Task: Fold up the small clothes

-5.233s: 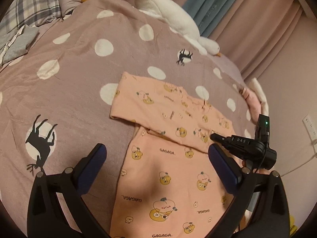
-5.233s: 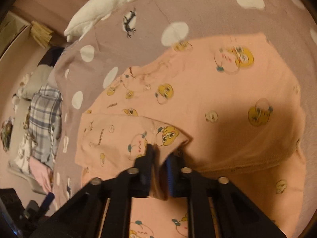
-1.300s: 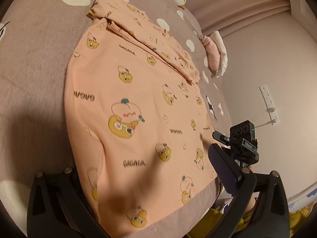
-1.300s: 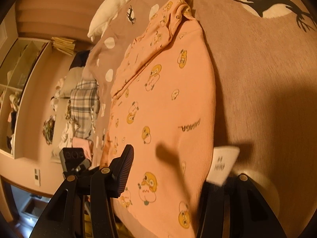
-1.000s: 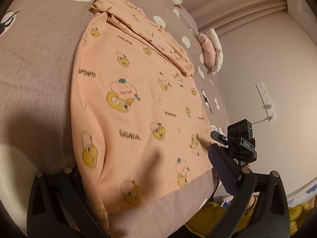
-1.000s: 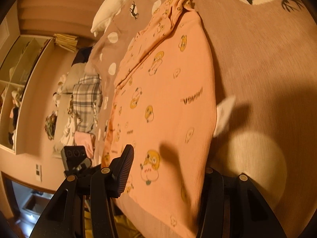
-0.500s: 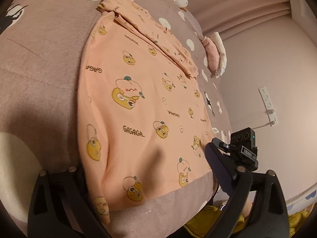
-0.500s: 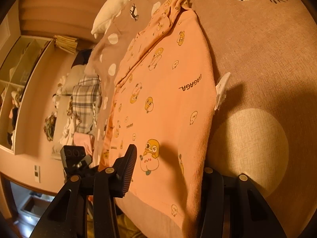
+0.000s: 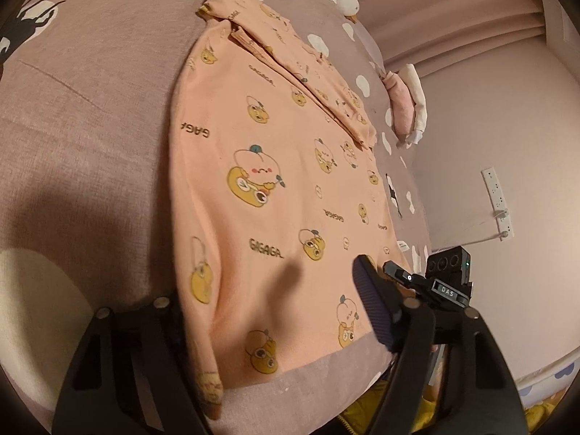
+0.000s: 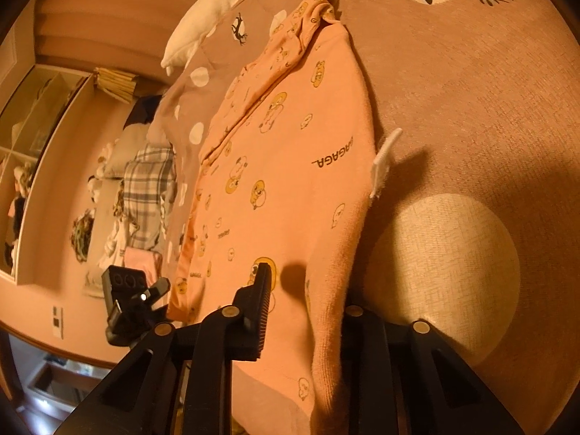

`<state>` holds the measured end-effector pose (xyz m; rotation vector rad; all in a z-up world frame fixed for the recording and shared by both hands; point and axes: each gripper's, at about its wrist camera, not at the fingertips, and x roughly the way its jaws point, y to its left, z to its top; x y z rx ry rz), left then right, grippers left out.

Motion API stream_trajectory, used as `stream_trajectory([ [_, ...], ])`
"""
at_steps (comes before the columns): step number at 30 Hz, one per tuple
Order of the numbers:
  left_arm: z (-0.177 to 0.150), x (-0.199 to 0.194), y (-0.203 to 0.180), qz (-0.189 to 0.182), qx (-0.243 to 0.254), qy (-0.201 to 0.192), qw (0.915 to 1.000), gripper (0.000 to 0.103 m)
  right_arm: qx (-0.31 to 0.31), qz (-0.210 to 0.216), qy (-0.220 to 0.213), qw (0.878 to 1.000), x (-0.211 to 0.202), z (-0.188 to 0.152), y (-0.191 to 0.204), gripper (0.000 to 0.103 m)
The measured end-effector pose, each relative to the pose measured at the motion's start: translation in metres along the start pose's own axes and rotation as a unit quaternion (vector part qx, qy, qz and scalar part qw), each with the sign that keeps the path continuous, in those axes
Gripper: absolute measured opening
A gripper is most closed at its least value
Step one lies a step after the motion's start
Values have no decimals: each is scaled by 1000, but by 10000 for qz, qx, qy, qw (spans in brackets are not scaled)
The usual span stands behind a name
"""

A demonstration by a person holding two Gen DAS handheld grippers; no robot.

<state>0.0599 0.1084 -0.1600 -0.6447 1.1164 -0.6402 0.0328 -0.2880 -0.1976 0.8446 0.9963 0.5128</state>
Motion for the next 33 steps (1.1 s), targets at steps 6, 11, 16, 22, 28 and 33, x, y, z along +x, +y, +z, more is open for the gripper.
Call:
stream_trajectory([
  [6, 0, -4, 13, 117, -294, -69, 9995, 35, -123, -166, -62, 9998, -3, -4, 3, 17],
  [11, -1, -8, 23, 94, -500, -115, 9986, 21, -150, -186, -58, 9997, -3, -5, 3, 16],
  [16, -2, -12, 26, 2, -590, -131, 9982, 18, -169, -133, -88, 9997, -5, -5, 5, 13],
  [22, -2, -19, 21, -214, -575, -198, 9979, 9, -117, 111, -167, 9997, -6, -4, 8, 10],
  [28, 3, -24, 10, -120, -342, -295, 9989, 9, -441, 60, -239, 9987, -5, -1, 25, 10],
  [33, 6, -20, 9, -149, -324, -295, 9989, 9, -624, 19, -211, 9978, 0, 0, 33, 10],
])
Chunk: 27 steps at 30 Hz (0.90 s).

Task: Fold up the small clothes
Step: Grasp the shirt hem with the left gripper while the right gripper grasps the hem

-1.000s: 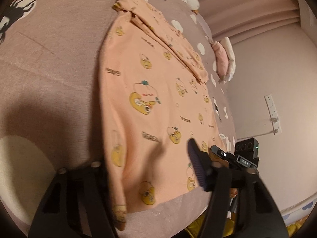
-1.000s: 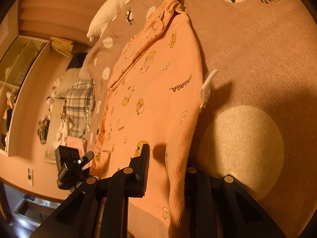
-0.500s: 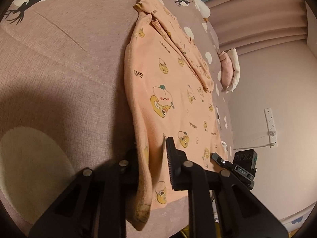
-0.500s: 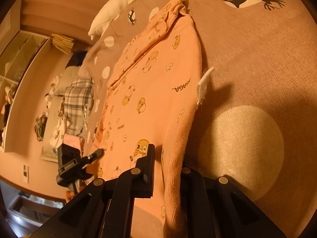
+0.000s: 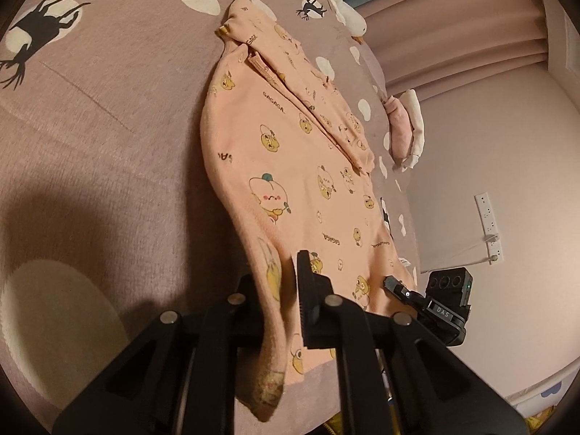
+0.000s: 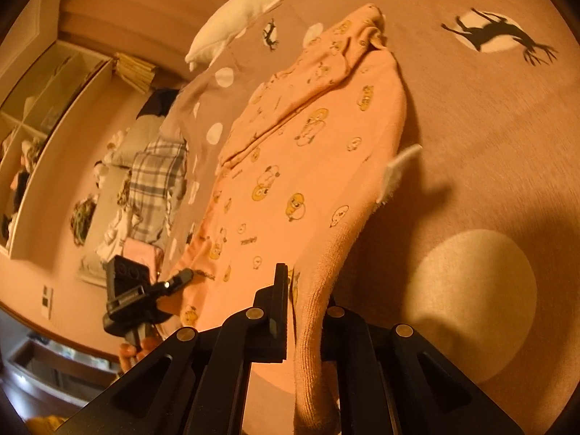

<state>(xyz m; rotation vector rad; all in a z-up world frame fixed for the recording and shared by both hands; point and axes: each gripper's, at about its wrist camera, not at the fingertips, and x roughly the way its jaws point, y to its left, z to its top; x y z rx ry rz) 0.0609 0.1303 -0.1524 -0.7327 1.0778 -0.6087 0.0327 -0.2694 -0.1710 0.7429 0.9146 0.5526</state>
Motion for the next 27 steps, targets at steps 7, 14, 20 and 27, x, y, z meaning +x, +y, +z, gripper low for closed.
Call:
stream_trajectory([
  [7, 5, 1, -10, -106, 198, -45, 9997, 9, -281, -76, 22, 9996, 4, 4, 16, 10],
  [14, 15, -2, -23, -212, 402, -110, 9989, 9, -735, -108, 4, 9972, 11, 9, 51, 6],
  [20, 26, -5, -34, -203, 575, -282, 9977, 6, -942, -26, -227, 9953, 14, 21, 73, 5],
  [27, 51, -15, -55, -289, 833, -468, 9950, 6, -963, 276, -708, 9924, 1, 46, 86, 5],
])
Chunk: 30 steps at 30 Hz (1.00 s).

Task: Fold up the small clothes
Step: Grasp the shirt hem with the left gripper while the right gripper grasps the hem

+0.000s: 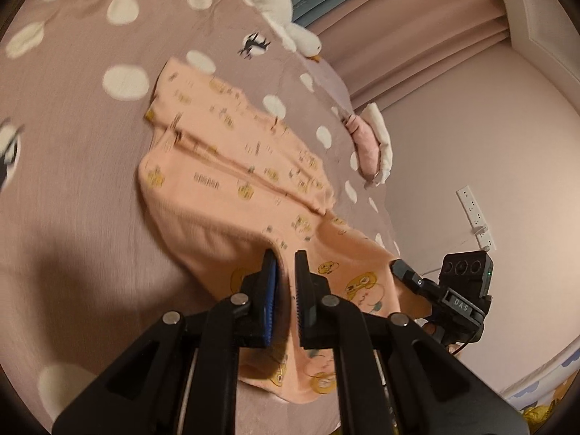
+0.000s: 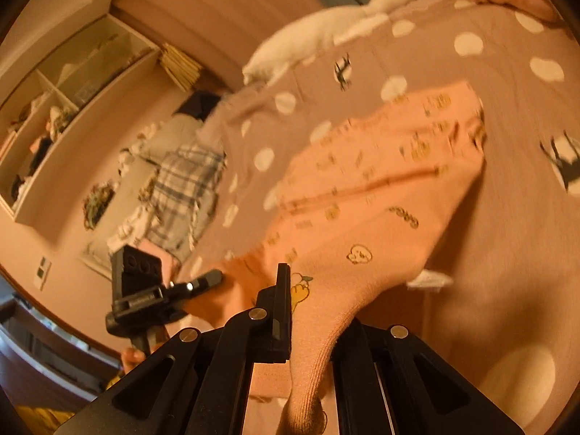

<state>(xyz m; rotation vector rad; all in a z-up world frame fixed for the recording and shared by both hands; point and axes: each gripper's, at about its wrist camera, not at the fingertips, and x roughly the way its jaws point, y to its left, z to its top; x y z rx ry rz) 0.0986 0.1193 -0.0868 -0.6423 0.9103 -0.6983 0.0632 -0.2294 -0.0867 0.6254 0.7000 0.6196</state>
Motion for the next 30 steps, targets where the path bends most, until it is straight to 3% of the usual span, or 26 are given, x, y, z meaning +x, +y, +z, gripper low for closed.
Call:
stream_trajectory([
  [14, 93, 14, -24, -193, 247, -463, 9984, 6, 126, 226, -891, 9957, -12, 82, -5, 5],
  [19, 121, 34, -14, -269, 81, -513, 9983, 6, 394, 83, -826, 9958, 4, 102, -27, 5],
  [23, 122, 54, 7, -65, -84, -274, 9996, 7, 539, 53, -650, 9964, 21, 106, -45, 5],
  [26, 110, 61, 27, 291, -193, -88, 9994, 26, 593, 36, -537, 9968, 29, 107, -54, 5],
  [28, 98, 62, 43, 280, -440, 22, 9986, 48, 684, 17, -437, 9967, 35, 107, -60, 5],
  [30, 85, 63, 55, 222, -598, 131, 9979, 49, 744, 19, -394, 9964, 36, 108, -65, 5],
])
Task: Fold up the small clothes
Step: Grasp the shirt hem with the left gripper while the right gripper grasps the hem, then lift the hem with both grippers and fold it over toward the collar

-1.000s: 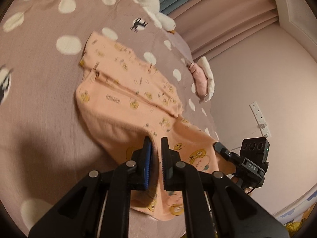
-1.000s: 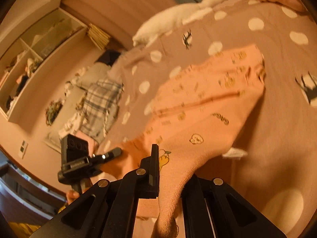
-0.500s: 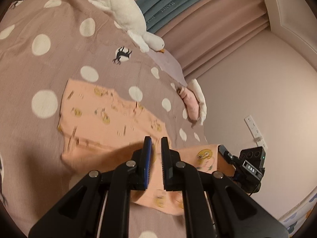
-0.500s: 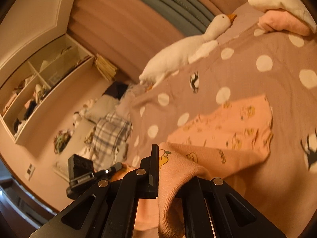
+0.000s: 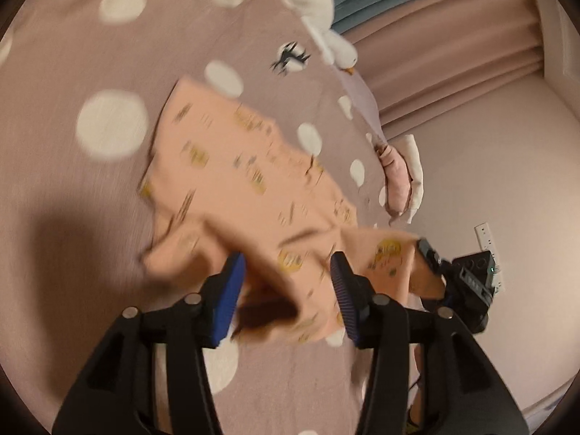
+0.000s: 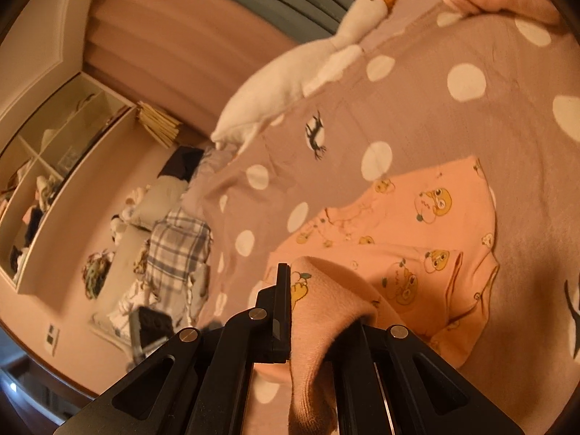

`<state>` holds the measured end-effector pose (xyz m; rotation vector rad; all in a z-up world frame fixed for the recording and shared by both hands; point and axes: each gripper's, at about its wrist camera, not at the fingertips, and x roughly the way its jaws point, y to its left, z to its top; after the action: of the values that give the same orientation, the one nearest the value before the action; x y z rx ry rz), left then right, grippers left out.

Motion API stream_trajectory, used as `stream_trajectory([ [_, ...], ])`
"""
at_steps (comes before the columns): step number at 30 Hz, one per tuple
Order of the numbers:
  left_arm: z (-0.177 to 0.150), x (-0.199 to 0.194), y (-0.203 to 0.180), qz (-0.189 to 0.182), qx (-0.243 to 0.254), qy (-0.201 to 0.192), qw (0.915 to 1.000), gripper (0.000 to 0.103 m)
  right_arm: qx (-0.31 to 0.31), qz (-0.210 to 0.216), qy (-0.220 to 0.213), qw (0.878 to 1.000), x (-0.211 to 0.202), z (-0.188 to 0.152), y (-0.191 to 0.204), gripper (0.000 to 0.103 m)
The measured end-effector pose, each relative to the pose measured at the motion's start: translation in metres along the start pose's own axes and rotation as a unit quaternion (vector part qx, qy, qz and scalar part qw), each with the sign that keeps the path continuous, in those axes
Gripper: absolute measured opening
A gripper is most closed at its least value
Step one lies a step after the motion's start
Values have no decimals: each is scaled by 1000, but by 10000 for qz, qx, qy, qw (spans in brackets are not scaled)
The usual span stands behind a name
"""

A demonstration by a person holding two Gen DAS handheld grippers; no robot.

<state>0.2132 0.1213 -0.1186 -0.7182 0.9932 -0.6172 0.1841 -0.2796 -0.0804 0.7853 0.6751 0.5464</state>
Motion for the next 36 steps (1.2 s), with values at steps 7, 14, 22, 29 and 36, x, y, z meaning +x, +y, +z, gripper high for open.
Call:
stream_trajectory([
  [7, -23, 23, -2, -513, 22, 447, 9977, 48, 68, -3, 12, 10000, -3, 0, -4, 5],
  [14, -29, 58, -10, -536, 25, 818, 9952, 3, 26, -71, 48, 10000, -6, -2, -2, 5],
  [22, 15, 24, -18, -1107, -350, -316, 9927, 2, 20, 52, 102, 9999, -10, 1, 0, 5],
  [29, 79, 23, -22, -1035, -659, -935, 9880, 2, 569, 25, 37, 9984, 15, 28, -10, 5],
  [36, 135, 65, 20, 293, -1350, -1040, 9849, 2, 2264, -702, -116, 9714, 54, 62, -93, 5],
])
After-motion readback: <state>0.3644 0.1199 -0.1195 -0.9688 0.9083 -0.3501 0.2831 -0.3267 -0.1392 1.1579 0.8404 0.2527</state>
